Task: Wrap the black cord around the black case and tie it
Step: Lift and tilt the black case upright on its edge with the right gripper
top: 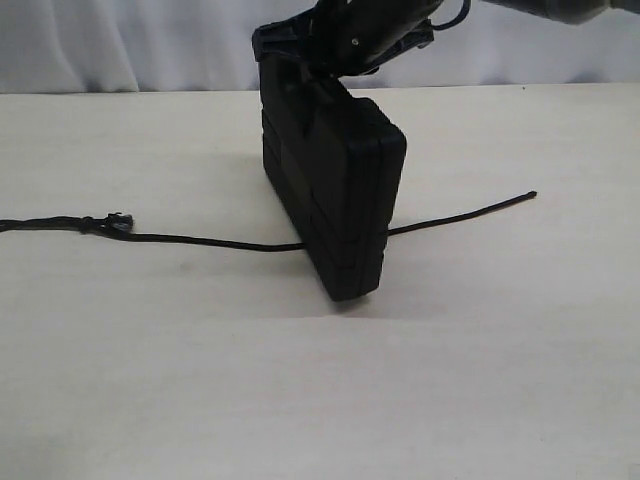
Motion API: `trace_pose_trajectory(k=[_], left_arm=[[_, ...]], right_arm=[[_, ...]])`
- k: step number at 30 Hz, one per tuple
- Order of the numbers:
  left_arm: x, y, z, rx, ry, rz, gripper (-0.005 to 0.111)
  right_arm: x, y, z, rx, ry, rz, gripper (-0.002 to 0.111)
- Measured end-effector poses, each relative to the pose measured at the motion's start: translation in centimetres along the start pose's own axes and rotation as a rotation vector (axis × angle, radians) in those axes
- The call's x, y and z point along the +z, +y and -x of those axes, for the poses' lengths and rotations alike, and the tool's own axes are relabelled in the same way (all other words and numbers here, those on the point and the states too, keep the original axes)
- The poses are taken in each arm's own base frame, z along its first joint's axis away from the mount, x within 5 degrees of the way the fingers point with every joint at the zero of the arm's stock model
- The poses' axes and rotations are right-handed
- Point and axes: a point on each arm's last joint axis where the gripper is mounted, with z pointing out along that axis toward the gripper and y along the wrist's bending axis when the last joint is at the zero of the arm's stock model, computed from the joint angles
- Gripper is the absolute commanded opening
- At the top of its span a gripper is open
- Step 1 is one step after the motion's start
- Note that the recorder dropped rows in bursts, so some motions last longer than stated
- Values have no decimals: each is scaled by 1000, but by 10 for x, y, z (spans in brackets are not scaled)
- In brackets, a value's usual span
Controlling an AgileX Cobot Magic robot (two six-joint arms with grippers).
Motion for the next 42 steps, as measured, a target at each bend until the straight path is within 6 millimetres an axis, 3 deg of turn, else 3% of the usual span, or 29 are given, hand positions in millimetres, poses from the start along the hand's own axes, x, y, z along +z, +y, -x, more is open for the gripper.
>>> trace_pose_trajectory(k=[10,21,42], left_arm=[[0,0,0,0,0,0,0],[0,0,0,0,0,0,0],[0,0,0,0,0,0,0]], right_arm=[[1,-9,-6,98,-52,-65,4],[-17,10,-16,-38,-32,-187,4],[-15,7,-26,-46,-31,-201,4]])
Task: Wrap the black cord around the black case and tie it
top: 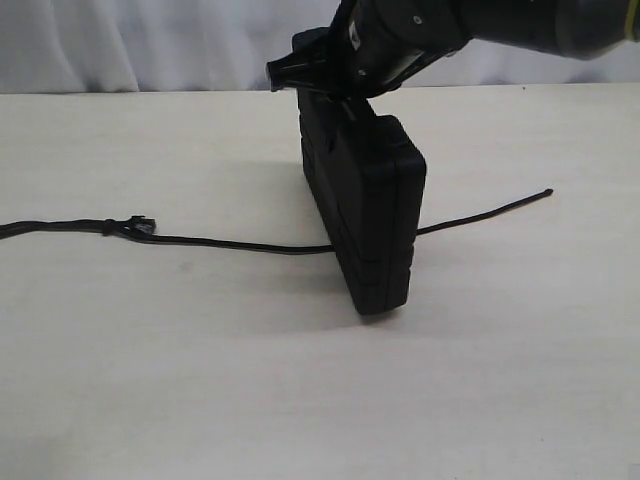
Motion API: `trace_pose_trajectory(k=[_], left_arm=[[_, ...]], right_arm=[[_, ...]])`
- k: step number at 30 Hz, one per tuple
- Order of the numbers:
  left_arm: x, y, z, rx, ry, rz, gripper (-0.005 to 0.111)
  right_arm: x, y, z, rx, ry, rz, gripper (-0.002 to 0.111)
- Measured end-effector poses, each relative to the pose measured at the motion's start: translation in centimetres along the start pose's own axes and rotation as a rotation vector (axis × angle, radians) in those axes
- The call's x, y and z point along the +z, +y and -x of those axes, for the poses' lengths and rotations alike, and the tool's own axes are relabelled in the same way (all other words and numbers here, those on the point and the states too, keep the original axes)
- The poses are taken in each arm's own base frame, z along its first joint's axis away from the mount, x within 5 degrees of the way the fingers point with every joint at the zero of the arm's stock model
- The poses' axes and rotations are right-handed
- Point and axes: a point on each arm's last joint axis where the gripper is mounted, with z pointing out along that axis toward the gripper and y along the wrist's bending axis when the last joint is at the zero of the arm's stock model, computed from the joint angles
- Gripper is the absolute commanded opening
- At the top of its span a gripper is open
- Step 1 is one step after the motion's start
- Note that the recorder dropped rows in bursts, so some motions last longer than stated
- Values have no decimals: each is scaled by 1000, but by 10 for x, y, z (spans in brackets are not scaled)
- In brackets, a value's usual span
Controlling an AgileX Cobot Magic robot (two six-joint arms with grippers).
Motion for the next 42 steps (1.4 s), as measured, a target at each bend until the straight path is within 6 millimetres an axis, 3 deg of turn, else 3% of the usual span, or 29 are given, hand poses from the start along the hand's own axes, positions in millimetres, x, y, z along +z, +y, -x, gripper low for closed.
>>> trace_pose_trajectory(k=[17,28,42], left_arm=[[0,0,0,0,0,0,0],[0,0,0,0,0,0,0],[0,0,0,0,0,0,0]], right_arm=[[-5,-2,5,-125,107,-22,4],[2,-50,21,-80,291,43,4],[3,-48,28,-140,345,69,4]])
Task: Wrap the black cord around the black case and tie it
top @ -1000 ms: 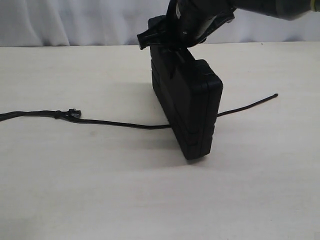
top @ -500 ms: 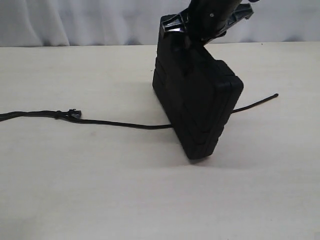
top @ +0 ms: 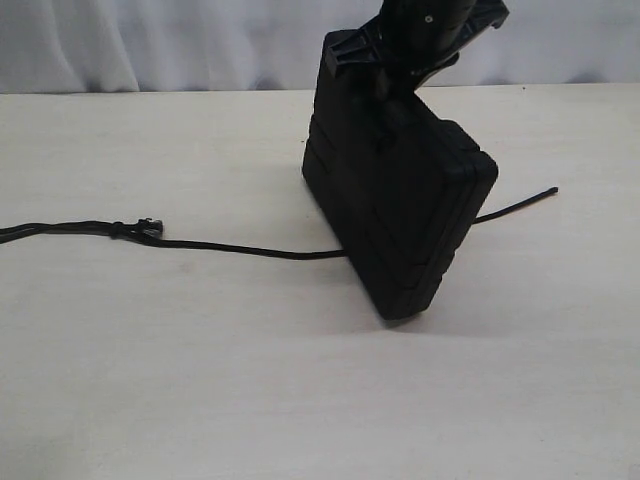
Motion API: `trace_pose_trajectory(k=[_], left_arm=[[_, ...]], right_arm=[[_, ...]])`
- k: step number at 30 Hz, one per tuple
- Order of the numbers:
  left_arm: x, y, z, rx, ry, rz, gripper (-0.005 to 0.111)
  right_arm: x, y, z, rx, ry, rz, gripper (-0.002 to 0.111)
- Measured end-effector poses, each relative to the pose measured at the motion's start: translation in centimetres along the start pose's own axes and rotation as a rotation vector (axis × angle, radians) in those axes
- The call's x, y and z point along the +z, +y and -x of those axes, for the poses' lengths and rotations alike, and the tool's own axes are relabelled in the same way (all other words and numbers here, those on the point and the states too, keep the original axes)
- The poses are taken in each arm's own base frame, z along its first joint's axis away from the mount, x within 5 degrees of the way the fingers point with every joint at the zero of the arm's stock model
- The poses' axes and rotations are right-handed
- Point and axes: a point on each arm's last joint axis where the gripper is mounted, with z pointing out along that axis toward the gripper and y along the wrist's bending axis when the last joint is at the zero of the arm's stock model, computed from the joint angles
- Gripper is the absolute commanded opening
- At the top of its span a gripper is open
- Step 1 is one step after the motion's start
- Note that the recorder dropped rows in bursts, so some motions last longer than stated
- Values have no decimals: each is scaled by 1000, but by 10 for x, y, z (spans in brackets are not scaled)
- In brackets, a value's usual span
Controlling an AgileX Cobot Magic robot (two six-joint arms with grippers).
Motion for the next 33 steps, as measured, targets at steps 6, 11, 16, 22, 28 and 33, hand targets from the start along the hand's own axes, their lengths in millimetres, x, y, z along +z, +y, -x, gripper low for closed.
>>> trace_pose_trajectory(k=[6,11,16,22,28,33], left_arm=[[0,0,0,0,0,0,0],[0,0,0,0,0,0,0],[0,0,0,0,0,0,0],[0,0,0,0,0,0,0],[0,0,0,0,0,0,0],[0,0,0,0,0,0,0]], right_arm=[[-1,5,0,-22,2,72,4],[-1,9,0,-5,2,114,4],[-1,12,1,45,-3,147,4],[0,13,3,209,-11,160,4],[0,13,4,316,-7,167,4],[0,14,4,331,-9,173,4]])
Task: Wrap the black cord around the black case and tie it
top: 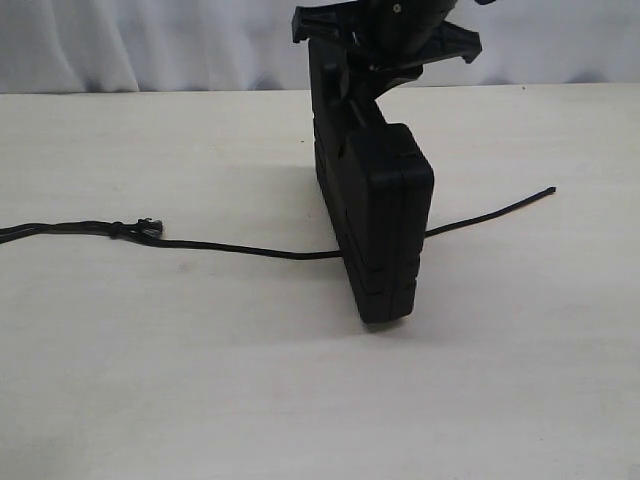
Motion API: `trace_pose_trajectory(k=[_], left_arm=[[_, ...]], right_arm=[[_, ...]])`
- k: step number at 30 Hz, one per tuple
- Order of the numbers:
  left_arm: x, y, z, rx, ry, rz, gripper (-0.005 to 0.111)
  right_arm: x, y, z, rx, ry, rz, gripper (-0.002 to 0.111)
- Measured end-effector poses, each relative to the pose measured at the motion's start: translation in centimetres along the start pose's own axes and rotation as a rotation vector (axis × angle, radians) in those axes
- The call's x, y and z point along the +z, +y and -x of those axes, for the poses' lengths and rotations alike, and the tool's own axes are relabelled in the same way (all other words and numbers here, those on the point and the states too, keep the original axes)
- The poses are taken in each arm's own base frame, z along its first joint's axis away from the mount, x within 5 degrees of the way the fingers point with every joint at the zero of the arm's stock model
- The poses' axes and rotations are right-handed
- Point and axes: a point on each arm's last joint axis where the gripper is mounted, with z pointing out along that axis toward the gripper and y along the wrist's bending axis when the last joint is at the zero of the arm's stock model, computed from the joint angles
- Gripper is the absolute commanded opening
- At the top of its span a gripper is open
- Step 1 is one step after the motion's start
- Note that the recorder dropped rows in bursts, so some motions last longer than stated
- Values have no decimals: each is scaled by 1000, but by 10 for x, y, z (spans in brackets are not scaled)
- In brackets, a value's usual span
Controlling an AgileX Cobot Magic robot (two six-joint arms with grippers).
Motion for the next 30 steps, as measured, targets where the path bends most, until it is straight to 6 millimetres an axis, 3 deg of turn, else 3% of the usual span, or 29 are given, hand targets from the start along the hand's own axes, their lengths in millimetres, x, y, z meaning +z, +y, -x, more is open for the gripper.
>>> trace_pose_trajectory(k=[12,21,27,28,30], left_arm=[[0,1,4,44,-45,13,0],[-12,6,45,-167,-522,22,0],[-28,10,65,-495,-804,-87,0],[-33,10,73,-498,-825,-109,0],[-46,11,107,-466,-843,-134,0]], right_arm=[[1,0,0,10,1,5,4],[1,0,0,9,2,5,4],[1,0,0,-6,2,5,4],[1,0,0,-6,2,5,4],[1,0,0,-6,2,5,4]])
